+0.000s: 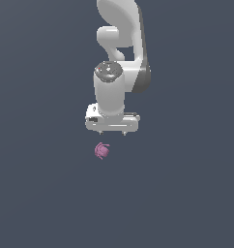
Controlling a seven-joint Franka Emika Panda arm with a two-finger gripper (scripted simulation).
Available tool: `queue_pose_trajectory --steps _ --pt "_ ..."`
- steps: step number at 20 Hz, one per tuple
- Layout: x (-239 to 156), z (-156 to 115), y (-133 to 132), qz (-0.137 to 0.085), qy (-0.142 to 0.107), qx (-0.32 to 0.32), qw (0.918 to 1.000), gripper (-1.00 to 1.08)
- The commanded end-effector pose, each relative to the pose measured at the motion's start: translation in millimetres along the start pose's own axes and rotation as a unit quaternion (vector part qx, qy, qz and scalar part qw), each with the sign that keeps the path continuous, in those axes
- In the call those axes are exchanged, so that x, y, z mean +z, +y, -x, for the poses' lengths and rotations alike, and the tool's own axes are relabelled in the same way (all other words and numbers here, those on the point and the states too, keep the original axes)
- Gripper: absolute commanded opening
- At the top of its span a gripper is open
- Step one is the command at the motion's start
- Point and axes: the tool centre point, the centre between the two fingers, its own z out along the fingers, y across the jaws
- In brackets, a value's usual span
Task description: Pick up the object and move it to a goal position.
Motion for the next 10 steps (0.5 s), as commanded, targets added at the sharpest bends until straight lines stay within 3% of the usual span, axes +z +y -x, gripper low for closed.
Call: queue_pose_trajectory --steps 1,10 --pt "0.0 0.0 0.0 0.000 0.000 0.000 1.0000 1.00" --pt "-13.1 -4.6 -0.1 0.005 0.014 -0.025 0.9996 1.00"
